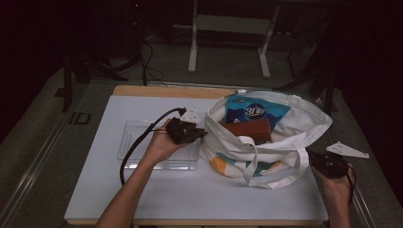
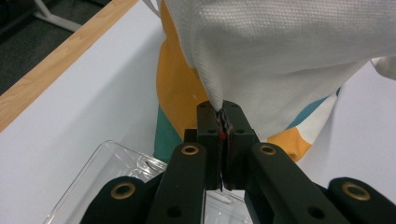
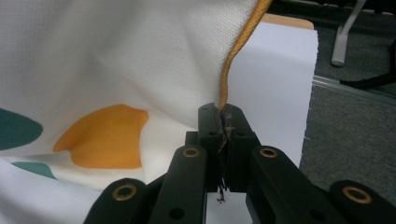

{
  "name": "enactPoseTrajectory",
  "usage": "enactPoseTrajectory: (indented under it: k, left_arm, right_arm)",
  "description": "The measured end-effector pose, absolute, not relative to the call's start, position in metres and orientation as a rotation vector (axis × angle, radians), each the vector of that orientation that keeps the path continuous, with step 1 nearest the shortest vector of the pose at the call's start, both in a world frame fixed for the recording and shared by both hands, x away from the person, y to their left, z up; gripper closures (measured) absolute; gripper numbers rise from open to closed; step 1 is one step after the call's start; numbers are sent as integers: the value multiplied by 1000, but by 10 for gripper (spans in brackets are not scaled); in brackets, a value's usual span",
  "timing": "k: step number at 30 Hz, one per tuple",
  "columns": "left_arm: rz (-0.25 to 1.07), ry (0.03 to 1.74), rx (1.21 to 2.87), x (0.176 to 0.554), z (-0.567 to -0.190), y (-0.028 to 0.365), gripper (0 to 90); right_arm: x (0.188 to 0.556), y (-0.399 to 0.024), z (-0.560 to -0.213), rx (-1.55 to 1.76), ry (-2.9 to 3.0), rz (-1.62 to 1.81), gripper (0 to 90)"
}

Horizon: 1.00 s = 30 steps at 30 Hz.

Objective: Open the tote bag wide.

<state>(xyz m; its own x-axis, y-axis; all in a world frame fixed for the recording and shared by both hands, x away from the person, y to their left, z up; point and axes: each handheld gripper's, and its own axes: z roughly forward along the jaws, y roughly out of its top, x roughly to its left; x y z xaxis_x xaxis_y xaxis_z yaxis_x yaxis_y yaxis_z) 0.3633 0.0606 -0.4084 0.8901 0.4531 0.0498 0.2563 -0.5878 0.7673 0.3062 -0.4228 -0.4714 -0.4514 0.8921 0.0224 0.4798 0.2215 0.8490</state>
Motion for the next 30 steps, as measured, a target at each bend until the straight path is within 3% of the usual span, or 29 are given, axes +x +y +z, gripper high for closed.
enactPoseTrajectory:
  k: [19,26,30]
  left_arm:
    - [295,519,2112,360,-402,59,886]
    - [219,539,2019,360,-409,74,891]
    - [242,553,2045,358,-415,79,894]
  right_arm:
    - [305,-422,-467,1245,2027,1129,880]
    - [301,-423,-465,1224,2016,1154,880]
    - [300,-424,-463,1215,2017,1160,880]
